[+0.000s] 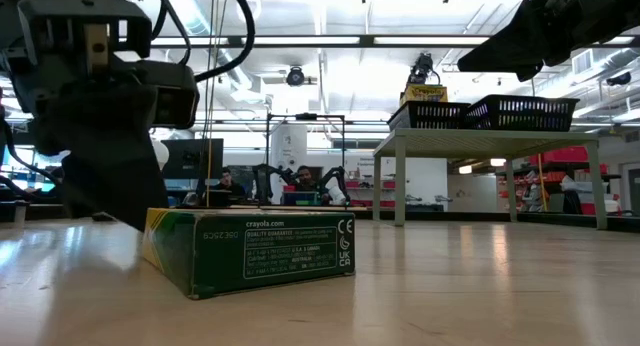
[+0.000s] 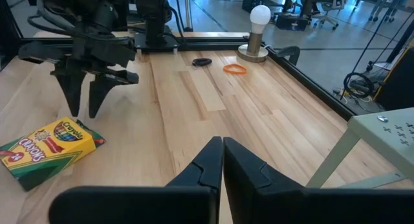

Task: Pick & Place Office Desk Supplies
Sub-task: Put the yellow crayon box into the left black bin on the shelf

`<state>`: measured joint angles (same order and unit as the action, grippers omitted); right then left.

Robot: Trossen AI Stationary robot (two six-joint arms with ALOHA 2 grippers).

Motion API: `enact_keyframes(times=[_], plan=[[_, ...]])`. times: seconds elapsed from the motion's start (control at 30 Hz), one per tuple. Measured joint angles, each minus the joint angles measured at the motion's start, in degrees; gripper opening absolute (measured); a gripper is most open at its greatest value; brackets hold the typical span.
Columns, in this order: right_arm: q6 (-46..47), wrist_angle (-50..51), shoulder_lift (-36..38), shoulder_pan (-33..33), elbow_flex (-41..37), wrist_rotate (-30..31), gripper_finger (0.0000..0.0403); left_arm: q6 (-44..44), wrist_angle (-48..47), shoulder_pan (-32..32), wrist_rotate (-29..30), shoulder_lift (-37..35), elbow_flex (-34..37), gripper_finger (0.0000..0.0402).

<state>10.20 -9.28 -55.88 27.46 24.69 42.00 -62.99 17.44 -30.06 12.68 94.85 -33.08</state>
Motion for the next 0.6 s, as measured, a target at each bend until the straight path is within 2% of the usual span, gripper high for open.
enact_keyframes(times=[0.37, 0.6], plan=[[0.0, -0.1, 0.0, 0.0, 0.0, 0.0, 0.0023, 1.5, 0.0, 0.0, 0.0, 0.0, -0.4, 0.0108], [0.0, -0.1, 0.0, 0.0, 0.0, 0.0, 0.0023, 5.0, -9.9, 0.0, -0.3, 0.2, -5.7, 0.0107]])
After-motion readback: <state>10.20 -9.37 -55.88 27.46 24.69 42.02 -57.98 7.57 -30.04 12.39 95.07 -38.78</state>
